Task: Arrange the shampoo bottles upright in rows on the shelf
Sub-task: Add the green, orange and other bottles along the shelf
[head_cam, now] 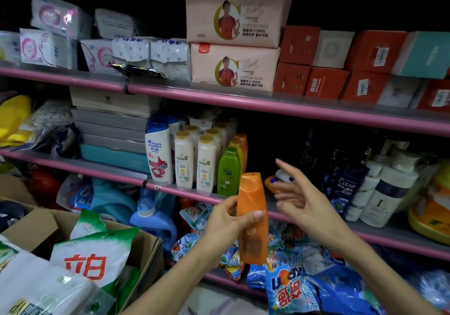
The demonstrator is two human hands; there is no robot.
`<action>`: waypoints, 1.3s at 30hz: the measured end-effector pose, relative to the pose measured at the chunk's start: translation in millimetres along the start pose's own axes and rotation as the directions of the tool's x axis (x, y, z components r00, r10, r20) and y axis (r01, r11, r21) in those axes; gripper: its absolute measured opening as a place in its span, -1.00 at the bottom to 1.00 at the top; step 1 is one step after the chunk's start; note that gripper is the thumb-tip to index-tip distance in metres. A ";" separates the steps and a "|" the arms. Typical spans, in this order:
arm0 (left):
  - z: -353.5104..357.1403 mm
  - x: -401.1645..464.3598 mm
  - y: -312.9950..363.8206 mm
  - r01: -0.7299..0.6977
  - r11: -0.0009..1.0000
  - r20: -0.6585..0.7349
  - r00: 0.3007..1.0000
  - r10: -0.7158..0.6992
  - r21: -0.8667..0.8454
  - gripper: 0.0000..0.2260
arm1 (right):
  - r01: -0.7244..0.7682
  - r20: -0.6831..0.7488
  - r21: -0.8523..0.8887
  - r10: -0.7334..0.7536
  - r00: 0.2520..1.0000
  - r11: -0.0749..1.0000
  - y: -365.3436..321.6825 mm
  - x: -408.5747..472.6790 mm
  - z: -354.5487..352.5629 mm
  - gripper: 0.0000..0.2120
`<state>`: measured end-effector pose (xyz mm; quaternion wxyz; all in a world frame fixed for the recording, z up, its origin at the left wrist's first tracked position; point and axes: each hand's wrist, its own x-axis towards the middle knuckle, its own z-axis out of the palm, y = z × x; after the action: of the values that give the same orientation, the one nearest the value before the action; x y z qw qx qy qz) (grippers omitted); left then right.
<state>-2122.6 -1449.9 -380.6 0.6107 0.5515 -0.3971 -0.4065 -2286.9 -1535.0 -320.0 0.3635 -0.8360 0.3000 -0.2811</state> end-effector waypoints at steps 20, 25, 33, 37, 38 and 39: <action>7.6 30.4 -6.4 -0.086 0.925 -0.133 0.980 0.144 0.369 -0.60 | -0.077 -0.004 0.147 0.078 0.997 0.986 24.2 33.1 34.8 -0.64; 8.1 56.7 -15.6 -0.037 0.915 -0.247 0.958 0.148 0.403 -0.45 | -0.083 -0.247 0.096 0.104 0.963 0.992 43.9 82.7 24.5 -0.78; 1.3 104.0 -39.5 0.066 0.871 -0.555 0.793 0.251 0.487 -0.37 | -0.270 -0.403 0.011 0.251 0.880 0.963 101.2 222.3 18.2 -0.72; 8.3 117.3 -67.9 0.255 0.862 -0.686 0.715 0.138 0.438 -0.26 | -0.293 -0.297 -0.014 0.276 0.914 0.956 127.7 252.2 38.8 -0.73; 9.2 119.3 -74.1 0.300 0.857 -0.719 0.686 0.111 0.419 -0.24 | -0.294 -0.295 0.023 0.288 0.911 0.955 131.8 254.8 42.7 -0.72; 10.0 121.6 -79.6 0.335 0.853 -0.743 0.663 0.089 0.401 -0.24 | -0.289 -0.293 0.066 0.296 0.909 0.955 135.2 256.4 45.6 -0.71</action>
<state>-2093.5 -1571.9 -454.7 0.5210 0.8340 -0.1676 -0.0709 -2126.0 -1771.2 -386.7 0.3608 -0.7254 0.4702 -0.3502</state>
